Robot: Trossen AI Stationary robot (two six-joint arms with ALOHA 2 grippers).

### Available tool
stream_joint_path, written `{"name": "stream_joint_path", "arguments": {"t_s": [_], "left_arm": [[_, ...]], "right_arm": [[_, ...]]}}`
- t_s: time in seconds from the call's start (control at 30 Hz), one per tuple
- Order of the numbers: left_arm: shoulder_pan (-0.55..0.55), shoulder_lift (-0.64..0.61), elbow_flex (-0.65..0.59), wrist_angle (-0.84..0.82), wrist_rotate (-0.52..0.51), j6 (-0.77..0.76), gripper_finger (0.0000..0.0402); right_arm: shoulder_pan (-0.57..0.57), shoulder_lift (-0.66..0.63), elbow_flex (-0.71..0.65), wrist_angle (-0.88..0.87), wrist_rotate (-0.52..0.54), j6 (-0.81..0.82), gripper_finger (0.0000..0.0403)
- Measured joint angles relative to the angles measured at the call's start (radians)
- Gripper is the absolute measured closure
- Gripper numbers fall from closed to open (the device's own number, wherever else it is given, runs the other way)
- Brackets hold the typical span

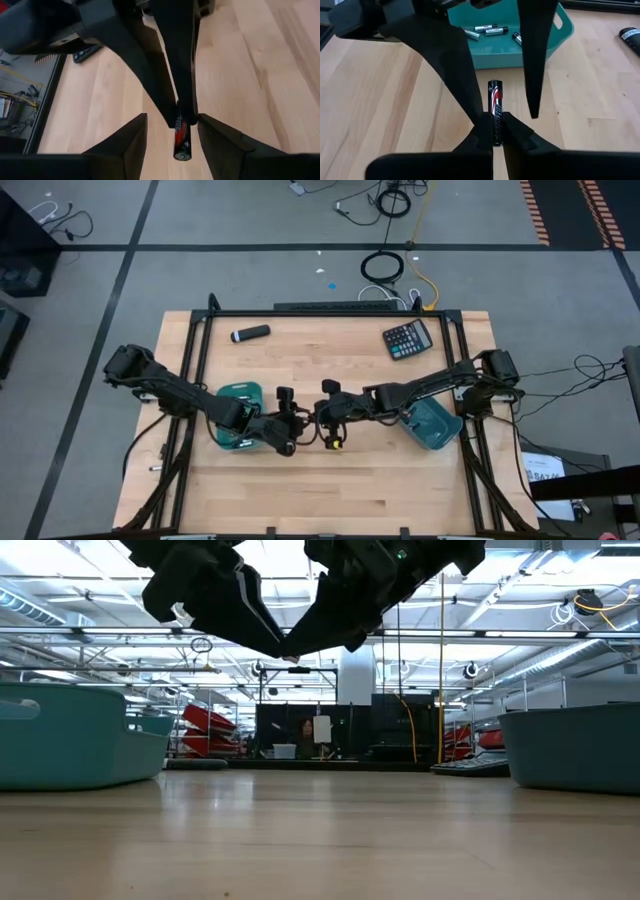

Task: Sort batteries
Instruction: Put the silver battery into the light blue bin

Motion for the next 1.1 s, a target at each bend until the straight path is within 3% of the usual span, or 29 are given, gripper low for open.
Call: {"name": "stream_joint_path", "arguments": {"t_s": [0.13,0.33,0.4,0.7,0.83,0.93,1.1], "left_arm": [[0.0,0.0,0.0,0.009,0.001,0.017,0.0252],[-0.002,-0.001,0.001,-0.02,0.0,0.019,0.0374],[-0.003,-0.001,0.003,-0.037,-0.005,0.018,0.0392],[-0.002,-0.001,0.003,-0.066,-0.059,-0.001,0.0399],[0.036,0.0,0.0,-0.128,0.107,-0.262,0.0393],[0.032,0.013,0.0,-0.133,0.162,-0.338,0.0363],[0.004,0.083,0.0,-0.013,0.13,-0.268,0.0291]], "right_arm": [[0.0,0.0,0.0,0.009,0.003,0.0,0.04],[0.001,0.0,0.0,0.01,0.008,0.004,0.0394],[0.001,0.0,0.0,0.014,0.01,0.007,0.0394],[0.003,0.0,0.003,-0.028,0.062,0.035,0.0398],[0.015,-0.002,0.0,-0.233,0.042,0.124,0.0377],[0.043,-0.001,-0.036,-0.223,0.049,0.16,0.0343],[0.08,-0.001,-0.082,-0.171,0.081,0.22,0.0277]]}}
